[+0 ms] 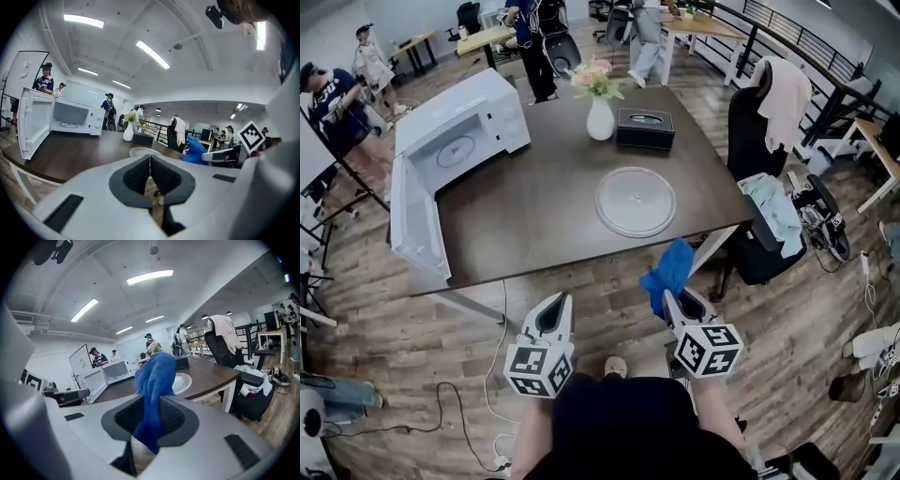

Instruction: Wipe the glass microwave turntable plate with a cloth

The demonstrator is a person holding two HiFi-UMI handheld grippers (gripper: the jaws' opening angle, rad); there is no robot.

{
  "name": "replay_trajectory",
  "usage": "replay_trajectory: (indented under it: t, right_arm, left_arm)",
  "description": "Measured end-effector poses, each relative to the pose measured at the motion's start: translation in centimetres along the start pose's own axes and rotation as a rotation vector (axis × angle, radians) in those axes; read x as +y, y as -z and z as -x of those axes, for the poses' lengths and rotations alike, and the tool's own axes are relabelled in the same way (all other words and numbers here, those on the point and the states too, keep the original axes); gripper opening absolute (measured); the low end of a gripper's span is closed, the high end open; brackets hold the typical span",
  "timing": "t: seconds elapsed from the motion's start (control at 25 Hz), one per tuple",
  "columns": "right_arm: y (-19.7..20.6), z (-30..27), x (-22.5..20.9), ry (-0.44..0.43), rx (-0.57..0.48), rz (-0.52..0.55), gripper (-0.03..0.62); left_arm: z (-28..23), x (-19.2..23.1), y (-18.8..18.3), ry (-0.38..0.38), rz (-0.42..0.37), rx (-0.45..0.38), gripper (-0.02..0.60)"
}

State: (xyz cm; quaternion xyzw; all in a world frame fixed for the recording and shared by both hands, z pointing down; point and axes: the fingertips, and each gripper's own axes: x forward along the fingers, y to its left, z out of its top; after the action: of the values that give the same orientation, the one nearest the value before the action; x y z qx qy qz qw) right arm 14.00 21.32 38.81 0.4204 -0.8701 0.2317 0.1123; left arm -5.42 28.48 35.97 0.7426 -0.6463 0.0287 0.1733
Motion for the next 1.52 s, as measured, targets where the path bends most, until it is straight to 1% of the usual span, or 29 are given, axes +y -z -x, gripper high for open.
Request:
replay_trajectory:
  t: [0.16, 0.36, 0.6, 0.76, 0.92, 1.08, 1.24, 1.36, 1.52]
  right_arm:
    - [-0.2, -1.4, -0.7, -0.016, 0.017, -0.014, 0.077]
    - [0.5, -2.9, -1.3, -0.027, 0.044, -0.045, 0.077]
    - [0.0, -5.6, -3.7, 0.000, 0.061, -0.075, 0.077]
    - [-2.0, -8.0, -5.4, 0.022, 0.063, -0.092, 0.077]
    - [-4.3, -11.5, -6.9, 0.036, 0.065, -0.103, 0.077]
    - [-6.7, -15.5, -8.5, 0.060, 0.055, -0.115, 0.077]
    - [-8.8, -19.0, -10.1, 0.085, 0.053, -0.117, 0.077]
    - [-9.8, -21.1, -11.2, 0.114, 0.059, -0.116, 0.078]
    - [-10.3, -23.5, -12.0, 0.144, 0.076, -0.111, 0.078]
  left_arm:
    - [-1.9, -0.1, -0.4, -0.002, -0.021, 0.013, 0.006]
    - [-4.0, 0.3, -0.2, -0.004, -0.018, 0.041, 0.006]
    - [-8.4, 0.7, 0.0, 0.025, -0.016, 0.074, 0.006]
    - [-12.2, 1.5, -1.2, 0.051, -0.032, 0.106, 0.006]
    - [-16.6, 3.1, -2.7, 0.065, -0.093, 0.135, 0.006]
    - [-21.3, 5.0, -3.8, 0.093, -0.097, 0.156, 0.006]
    - [-25.6, 6.7, -4.7, 0.127, -0.123, 0.182, 0.006]
    - [-28.0, 8.0, -4.6, 0.148, -0.102, 0.208, 0.006]
    - [-30.6, 9.6, -3.0, 0.181, -0.051, 0.276, 0.006]
